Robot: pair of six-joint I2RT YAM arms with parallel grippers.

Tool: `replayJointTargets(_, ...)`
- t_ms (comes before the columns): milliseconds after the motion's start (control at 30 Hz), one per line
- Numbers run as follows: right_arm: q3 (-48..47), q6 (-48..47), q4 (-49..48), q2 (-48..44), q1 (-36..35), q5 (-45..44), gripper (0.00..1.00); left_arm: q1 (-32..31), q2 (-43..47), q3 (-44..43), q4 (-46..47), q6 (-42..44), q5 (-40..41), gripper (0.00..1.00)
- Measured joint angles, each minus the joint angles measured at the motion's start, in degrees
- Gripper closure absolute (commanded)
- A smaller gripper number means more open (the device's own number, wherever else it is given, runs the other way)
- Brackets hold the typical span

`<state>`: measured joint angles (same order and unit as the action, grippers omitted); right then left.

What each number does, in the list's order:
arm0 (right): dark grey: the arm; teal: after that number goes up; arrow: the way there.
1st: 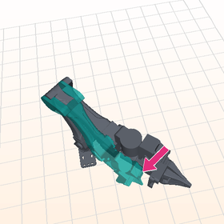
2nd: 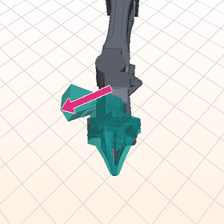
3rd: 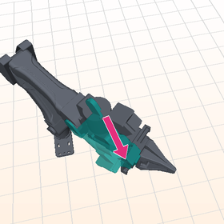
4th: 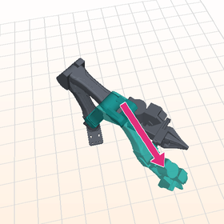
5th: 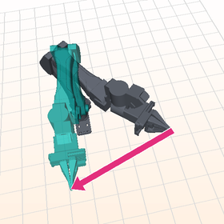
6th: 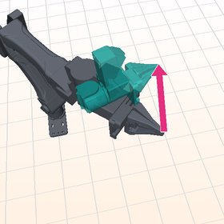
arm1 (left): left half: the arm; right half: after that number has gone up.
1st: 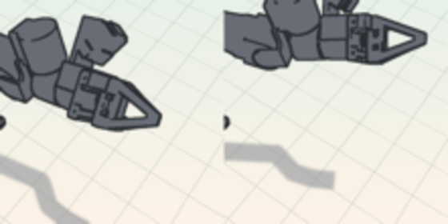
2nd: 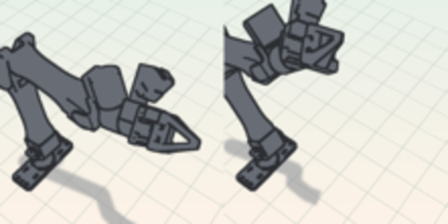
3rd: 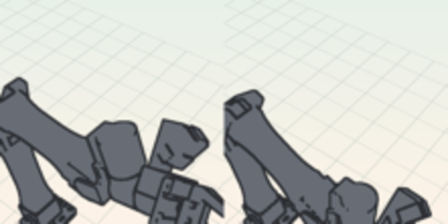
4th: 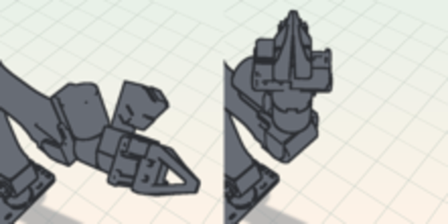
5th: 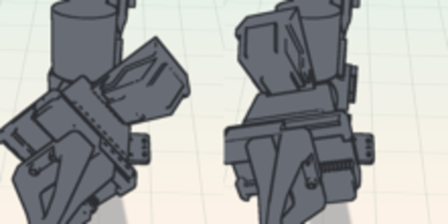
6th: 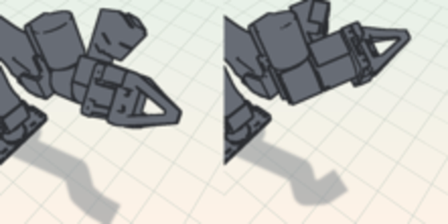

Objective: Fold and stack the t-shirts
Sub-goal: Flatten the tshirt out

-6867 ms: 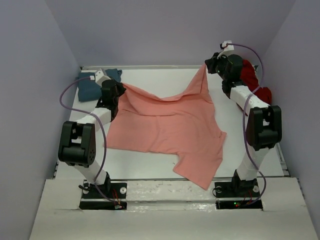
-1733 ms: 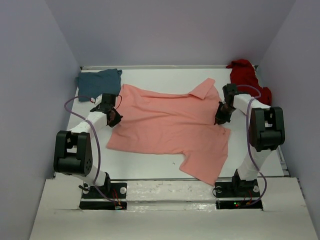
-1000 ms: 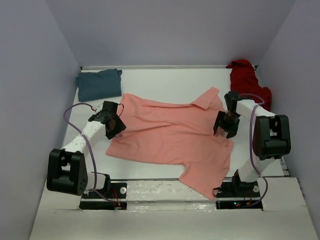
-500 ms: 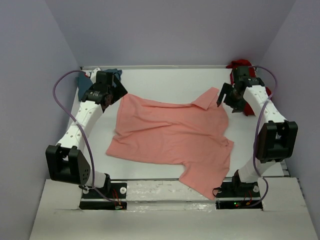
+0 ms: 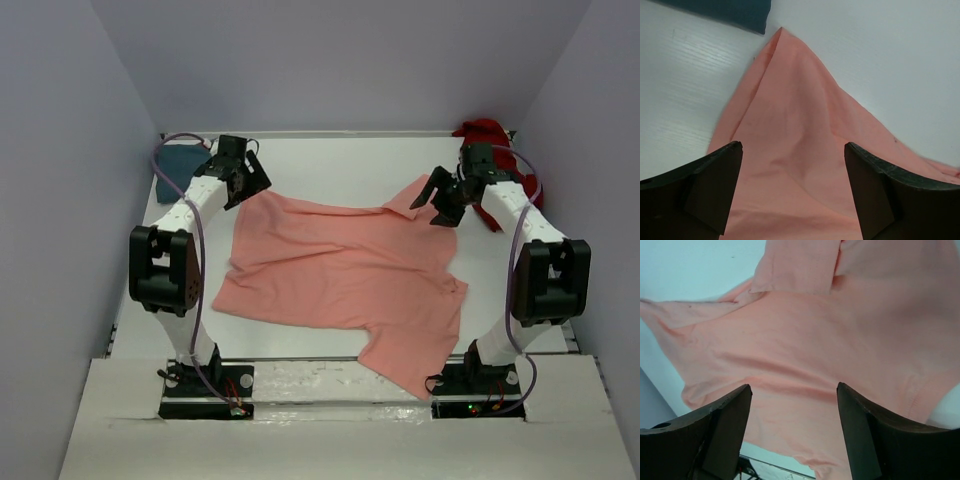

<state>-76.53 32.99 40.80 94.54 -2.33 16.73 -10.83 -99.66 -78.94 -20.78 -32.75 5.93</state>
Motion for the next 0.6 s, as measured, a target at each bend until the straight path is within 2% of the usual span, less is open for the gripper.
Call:
replayJointTargets(167, 1.4, 2.8, -5.8, 2.5, 0.0, 3.7, 0.34, 0.1, -5.4, -4.7, 1.1, 0.9, -1.0, 0.1)
replayJointTargets(300, 1.7, 3.9, -8.7, 4.8, 0.0, 4.5, 0.34, 0.4, -8.1, -10.0, 2.1, 1.5, -1.4, 0.1)
replayJointTargets(600, 4.1, 6.1, -13.4, 9.2, -0.4, 5.5, 0.34, 1.6, -11.1, -13.7, 2.5, 2.5, -1.9, 0.12)
